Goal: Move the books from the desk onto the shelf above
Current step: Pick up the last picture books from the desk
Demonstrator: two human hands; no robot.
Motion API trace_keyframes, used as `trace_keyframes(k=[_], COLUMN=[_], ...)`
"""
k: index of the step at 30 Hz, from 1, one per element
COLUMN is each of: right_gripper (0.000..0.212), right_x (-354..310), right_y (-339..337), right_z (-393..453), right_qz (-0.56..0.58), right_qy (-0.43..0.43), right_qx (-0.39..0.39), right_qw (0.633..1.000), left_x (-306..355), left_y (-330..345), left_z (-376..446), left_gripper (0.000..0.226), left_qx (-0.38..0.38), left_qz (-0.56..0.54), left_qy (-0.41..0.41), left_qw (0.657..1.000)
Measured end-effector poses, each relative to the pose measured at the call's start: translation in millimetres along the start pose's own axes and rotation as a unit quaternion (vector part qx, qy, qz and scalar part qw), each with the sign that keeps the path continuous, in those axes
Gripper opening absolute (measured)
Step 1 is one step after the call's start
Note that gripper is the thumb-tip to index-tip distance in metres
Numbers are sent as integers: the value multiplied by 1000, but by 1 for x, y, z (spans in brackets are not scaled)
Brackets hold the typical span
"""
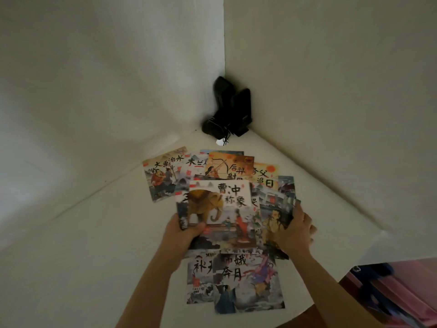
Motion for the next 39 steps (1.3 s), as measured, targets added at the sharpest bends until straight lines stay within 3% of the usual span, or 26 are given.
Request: trace_keyframes(k=[3, 6, 10, 12, 15, 19, 21, 24, 27, 33, 36, 39], right_gripper=[101, 98, 93, 89, 80, 42, 41, 42, 41, 45, 43, 40], right_x=[12, 20, 15, 12, 14, 11, 11, 15, 19, 29, 31, 34], right_y=[-3, -6, -11, -17, -16, -5, -3, -4, -7, -7, -8, -14], right_z=[3, 5, 12, 17, 26, 32, 29, 22, 17, 15, 13, 14], right_qz=[38, 66, 121, 158, 187, 153, 130, 125, 235, 318, 329, 340], right_qy=[6, 7, 47, 91, 131, 92, 66, 35, 55, 53, 34, 20], right_qx=[12, 24, 18, 8, -21, -77, -81, -69, -82, -98, -81, -85], right_qw=[999, 998, 991, 983, 973, 981, 986, 989, 967, 942, 940, 936], left_x=[-22, -34, -43, -43, -39, -39, -37, -32, -28, -27, -30, -19], left_y=[35, 46, 56, 66, 85, 91, 93, 105, 120, 133, 125, 109], left_z=[21, 23, 33, 41, 46, 57, 62, 58, 51, 51, 55, 66], left_gripper=[28, 65, 95, 93, 86, 81, 83, 76, 78, 88, 94, 81], left_qx=[35, 134, 113, 119, 124, 125, 100, 48, 5, -28, -38, 50], left_qz=[149, 362, 295, 264, 323, 294, 249, 244, 286, 416, 344, 233], left_qy=[26, 45, 46, 20, 7, -75, -100, -69, -18, -20, -21, 52], left_qw=[988, 922, 948, 957, 938, 945, 958, 966, 958, 909, 938, 970])
Point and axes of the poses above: each hand's wrist, its own z-axis towards the middle knuckle, its own y-axis out of the palm, x = y × z, the point moved 2 cm from there along z, towards the middle knuckle, and after that the axes turned 5 degrees about -z, right-handed, at the moved point
